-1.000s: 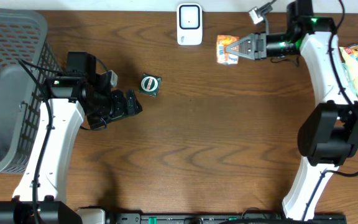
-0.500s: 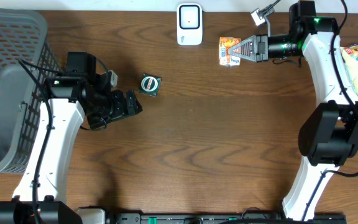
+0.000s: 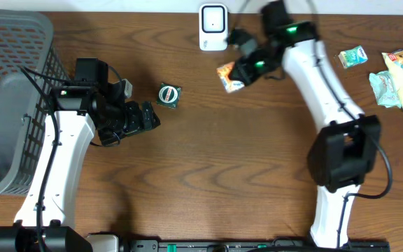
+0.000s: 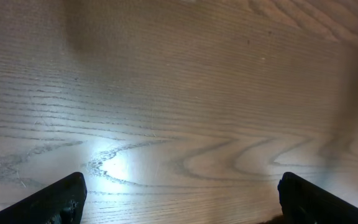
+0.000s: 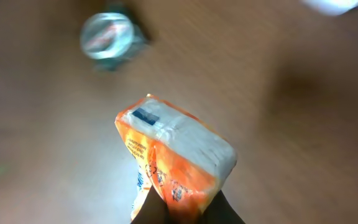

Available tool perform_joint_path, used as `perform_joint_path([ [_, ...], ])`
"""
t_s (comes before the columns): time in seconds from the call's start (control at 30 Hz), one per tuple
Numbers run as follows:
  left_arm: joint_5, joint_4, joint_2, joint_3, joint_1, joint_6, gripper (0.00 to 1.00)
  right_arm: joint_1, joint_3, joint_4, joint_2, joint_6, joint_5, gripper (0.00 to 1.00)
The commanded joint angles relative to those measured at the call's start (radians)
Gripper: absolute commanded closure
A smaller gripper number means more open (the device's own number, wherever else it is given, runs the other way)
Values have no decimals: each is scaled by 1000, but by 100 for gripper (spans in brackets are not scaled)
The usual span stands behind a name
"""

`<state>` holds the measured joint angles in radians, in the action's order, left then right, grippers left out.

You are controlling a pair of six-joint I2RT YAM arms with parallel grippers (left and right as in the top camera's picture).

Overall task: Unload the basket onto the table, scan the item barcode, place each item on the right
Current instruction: 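Hold the orange pack barcode in front of the white scanner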

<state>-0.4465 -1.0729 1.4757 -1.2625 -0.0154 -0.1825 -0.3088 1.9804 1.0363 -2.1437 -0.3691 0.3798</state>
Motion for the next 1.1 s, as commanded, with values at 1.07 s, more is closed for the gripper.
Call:
perform_joint_path([
  [1.07,-6,-3,7,2,-2,13,2,-152,-1,-1262,-344,-676,-755,99],
])
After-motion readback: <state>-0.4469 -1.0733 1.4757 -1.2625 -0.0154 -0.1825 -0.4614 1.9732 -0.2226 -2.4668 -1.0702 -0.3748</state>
